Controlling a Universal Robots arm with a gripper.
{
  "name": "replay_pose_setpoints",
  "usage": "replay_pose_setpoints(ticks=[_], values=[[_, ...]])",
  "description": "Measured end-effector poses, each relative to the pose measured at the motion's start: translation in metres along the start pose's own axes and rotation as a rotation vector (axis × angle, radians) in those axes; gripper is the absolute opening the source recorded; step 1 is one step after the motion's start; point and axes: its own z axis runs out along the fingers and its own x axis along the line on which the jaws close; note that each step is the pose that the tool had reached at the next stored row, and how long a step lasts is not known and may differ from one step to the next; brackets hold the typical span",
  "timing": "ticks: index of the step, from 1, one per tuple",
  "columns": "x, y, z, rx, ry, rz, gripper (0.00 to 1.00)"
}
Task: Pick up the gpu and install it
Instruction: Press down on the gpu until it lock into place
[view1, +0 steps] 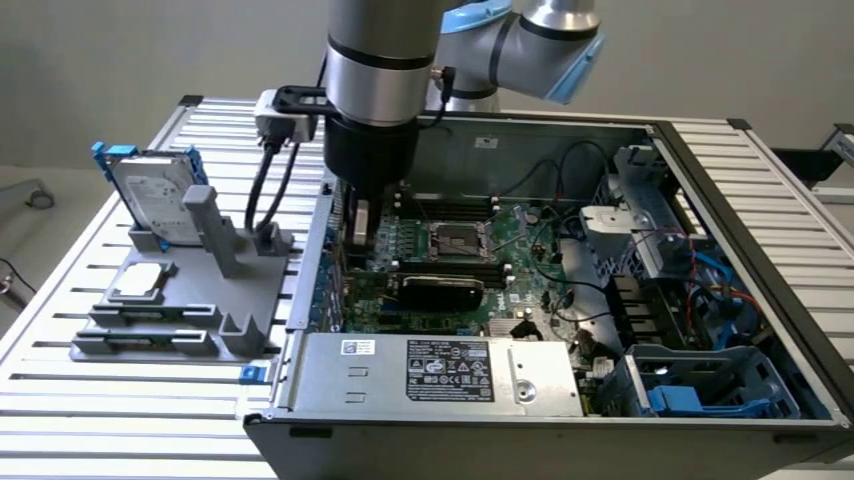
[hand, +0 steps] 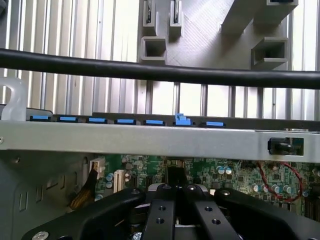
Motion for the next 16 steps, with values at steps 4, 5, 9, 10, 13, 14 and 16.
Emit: replay_pose_setpoints(ticks=[4, 5, 9, 10, 13, 14, 16], values=[[0.0002, 0.0006, -0.0041, -0.0055, 0.0077, 0.001, 0.11], [0.0002, 0.0008, -0.0047, -0.0069, 0.0106, 0.001, 0.11], [0.0003, 0.0015, -0.0050, -0.0129, 0.0182, 0.002, 0.11], [0.0003, 0.0017, -0.0050, -0.0147, 0.0184, 0.002, 0.11], [0.0002, 0.0022, -0.0049, -0.0196, 0.0181, 0.002, 0.11], [0.0002, 0.0024, -0.0048, -0.0211, 0.0181, 0.002, 0.11], [0.0001, 0.0027, -0.0048, -0.0246, 0.0179, 0.001, 0.11]])
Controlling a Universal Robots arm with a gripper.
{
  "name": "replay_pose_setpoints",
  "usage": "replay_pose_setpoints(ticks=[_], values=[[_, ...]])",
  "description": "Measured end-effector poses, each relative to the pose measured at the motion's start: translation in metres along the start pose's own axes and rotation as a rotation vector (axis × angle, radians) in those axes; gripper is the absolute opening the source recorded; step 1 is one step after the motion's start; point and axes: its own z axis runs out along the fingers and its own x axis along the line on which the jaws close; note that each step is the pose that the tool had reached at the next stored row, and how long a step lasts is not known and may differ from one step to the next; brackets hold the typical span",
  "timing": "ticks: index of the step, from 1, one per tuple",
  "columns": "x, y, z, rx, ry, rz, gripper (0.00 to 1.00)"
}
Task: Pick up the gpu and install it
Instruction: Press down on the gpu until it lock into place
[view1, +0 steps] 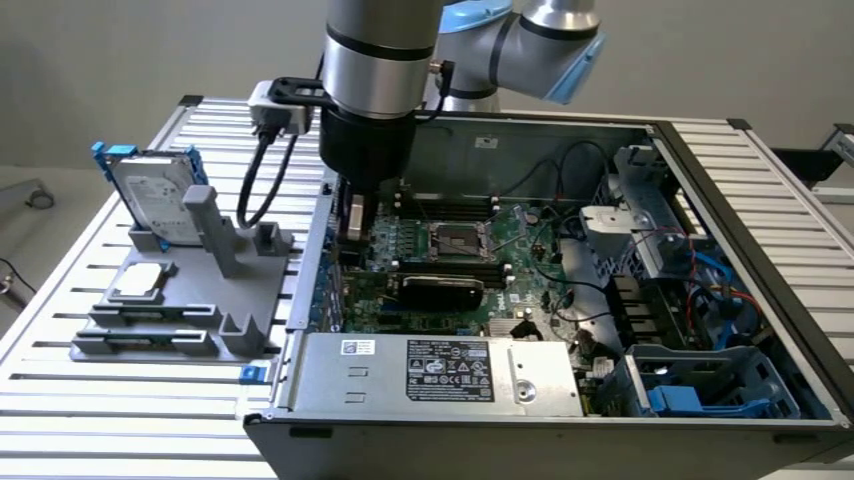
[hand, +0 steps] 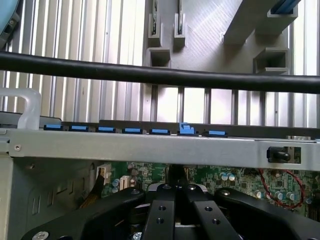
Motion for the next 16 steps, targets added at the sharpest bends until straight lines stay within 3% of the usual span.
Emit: replay_pose_setpoints(ticks=[16], values=[[-0.0023, -0.0001, -0.0002, -0.0093, -0.0002, -0.001, 0.11]])
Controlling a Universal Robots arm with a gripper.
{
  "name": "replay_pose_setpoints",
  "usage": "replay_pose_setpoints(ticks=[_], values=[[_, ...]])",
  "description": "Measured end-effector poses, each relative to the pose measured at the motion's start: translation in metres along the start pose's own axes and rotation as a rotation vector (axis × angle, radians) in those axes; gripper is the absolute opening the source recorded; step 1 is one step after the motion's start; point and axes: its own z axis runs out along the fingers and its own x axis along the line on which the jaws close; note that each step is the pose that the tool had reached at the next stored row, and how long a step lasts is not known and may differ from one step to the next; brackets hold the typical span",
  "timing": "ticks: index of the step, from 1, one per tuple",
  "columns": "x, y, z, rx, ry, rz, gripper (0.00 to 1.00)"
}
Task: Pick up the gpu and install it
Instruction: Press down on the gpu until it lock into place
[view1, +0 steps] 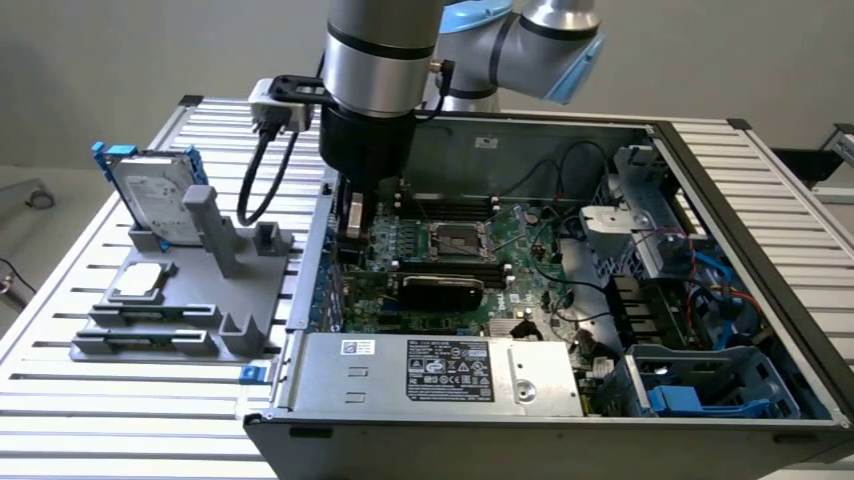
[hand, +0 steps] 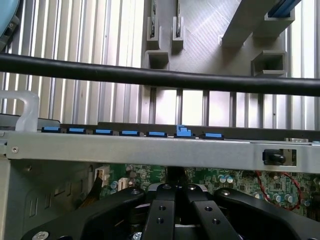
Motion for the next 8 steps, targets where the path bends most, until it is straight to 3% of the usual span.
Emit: replay_pose_setpoints(ticks=[8], values=[[-0.0015, -0.0004, -0.0005, -0.0021, 0.0000, 0.000, 0.11]])
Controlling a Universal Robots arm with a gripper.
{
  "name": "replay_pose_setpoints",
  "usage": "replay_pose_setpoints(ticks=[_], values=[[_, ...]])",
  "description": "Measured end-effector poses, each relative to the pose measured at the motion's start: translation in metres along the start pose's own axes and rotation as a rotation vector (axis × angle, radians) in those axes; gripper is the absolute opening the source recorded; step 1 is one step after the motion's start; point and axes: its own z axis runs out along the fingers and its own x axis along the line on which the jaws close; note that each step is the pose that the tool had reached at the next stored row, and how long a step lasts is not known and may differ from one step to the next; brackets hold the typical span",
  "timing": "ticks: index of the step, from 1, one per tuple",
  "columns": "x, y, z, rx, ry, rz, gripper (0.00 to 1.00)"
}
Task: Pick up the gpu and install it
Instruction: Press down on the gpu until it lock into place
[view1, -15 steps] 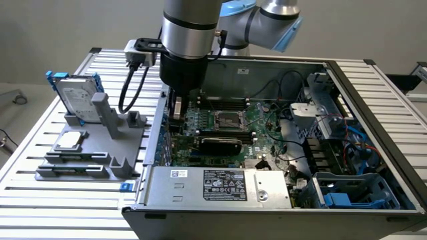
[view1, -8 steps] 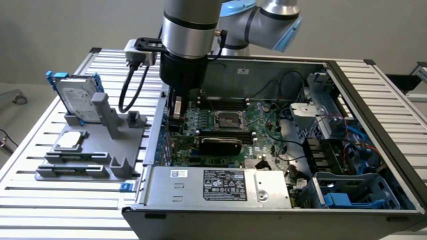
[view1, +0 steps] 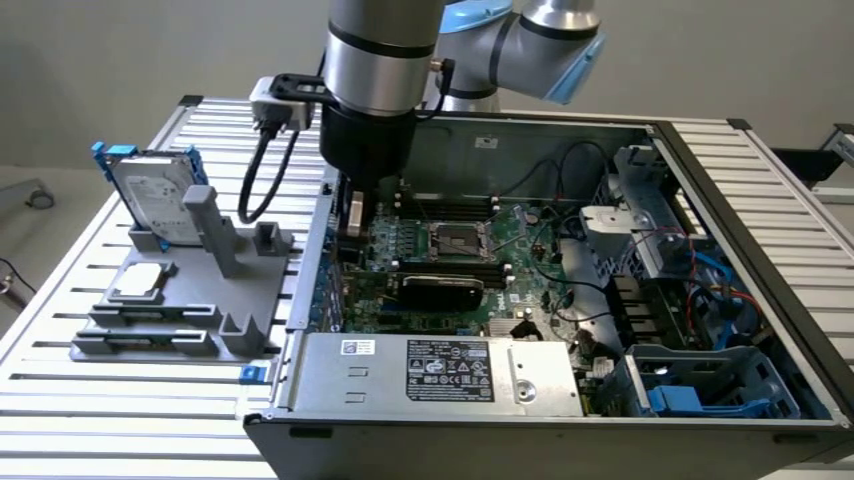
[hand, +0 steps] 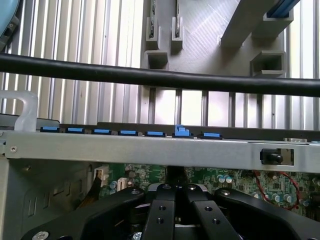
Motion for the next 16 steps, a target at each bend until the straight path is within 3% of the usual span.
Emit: replay_pose_setpoints(ticks=[7, 16], values=[[-0.0007, 0.0000, -0.0001, -0.0033, -0.0008, 0.004, 0.11], [-0.0015, 0.0000, -0.0002, -0.0129, -0.0045, 0.023, 0.11]])
